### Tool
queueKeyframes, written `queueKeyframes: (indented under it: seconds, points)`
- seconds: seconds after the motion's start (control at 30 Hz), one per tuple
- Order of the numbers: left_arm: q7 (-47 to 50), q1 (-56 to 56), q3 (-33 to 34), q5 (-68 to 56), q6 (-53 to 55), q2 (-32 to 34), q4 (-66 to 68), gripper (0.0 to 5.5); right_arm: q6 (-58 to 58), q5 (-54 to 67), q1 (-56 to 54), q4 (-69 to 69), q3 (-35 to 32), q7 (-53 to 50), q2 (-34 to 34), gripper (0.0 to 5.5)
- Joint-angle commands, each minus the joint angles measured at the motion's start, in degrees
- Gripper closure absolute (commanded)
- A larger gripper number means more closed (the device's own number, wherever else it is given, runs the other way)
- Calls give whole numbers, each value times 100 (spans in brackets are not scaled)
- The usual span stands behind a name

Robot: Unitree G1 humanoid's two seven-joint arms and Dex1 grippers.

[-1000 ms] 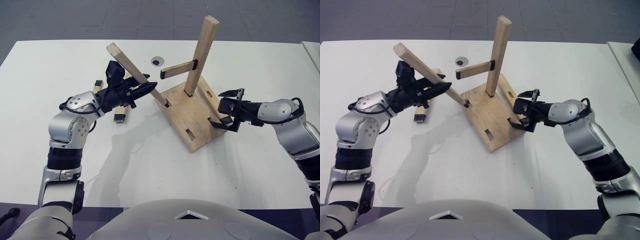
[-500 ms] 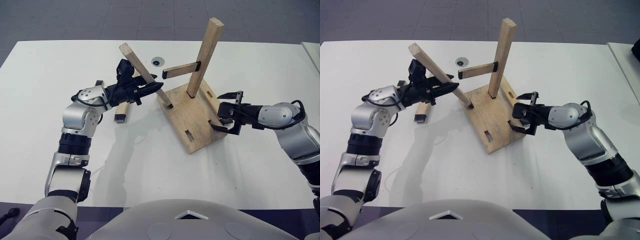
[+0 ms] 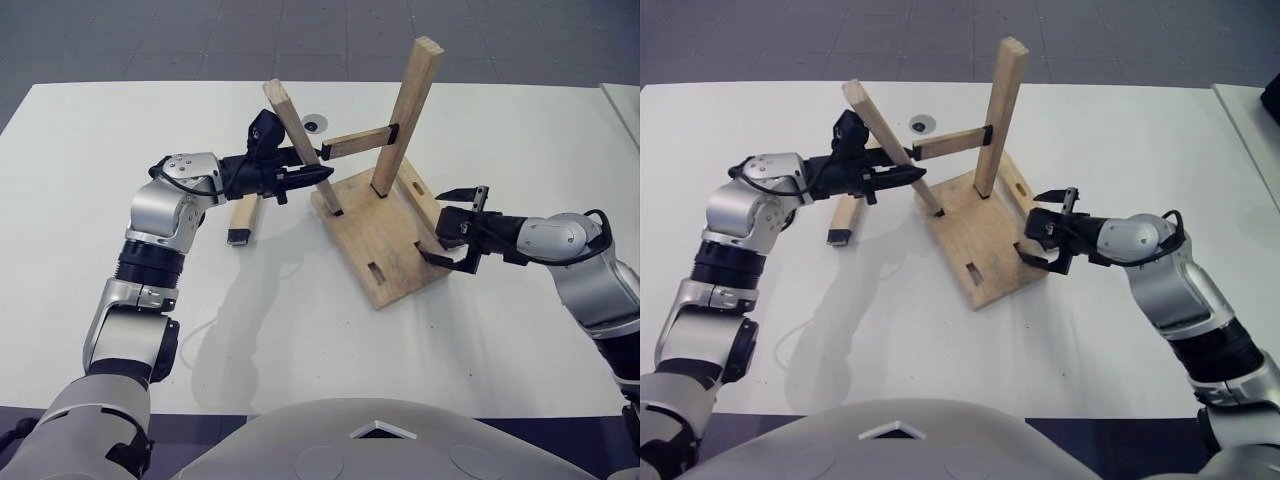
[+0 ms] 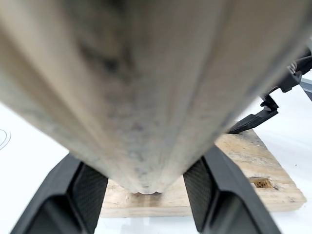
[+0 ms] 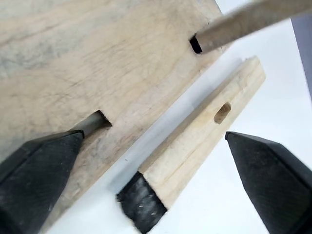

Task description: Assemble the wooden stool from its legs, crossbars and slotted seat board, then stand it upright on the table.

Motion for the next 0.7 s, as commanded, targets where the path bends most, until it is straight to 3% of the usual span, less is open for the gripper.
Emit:
queueKeyframes:
  seconds: [0.03, 0.1, 0.23, 0.37, 0.47, 0.67, 0.7]
  points:
    - [170, 511, -329, 531, 418, 212, 88, 347, 710, 485, -628, -514, -945, -407, 384, 10]
    - [206, 520, -341, 529, 468, 204, 49, 347, 957, 626, -1031, -630, -1245, -619, 517, 10]
    - [262, 464, -369, 532, 514, 174, 128, 347, 1143, 759, -2013, -749, -1506, -1108, 862, 73]
    - [292, 427, -365, 513, 555, 150, 201, 347, 59, 418, -3259, -181, -951, -1577, 1550, 143]
    - [287, 378, -391, 514, 572, 120, 236, 347, -1165, -177, -3611, 959, -146, -1535, 1784, 109]
    - [251, 240, -517, 537, 624, 56, 272, 347, -2366, -803, -2902, 3217, 1320, -426, 1781, 11]
    - [266, 206, -554, 536, 682, 43, 220, 347, -2634, -963, -2816, 3490, 1543, -305, 1768, 36]
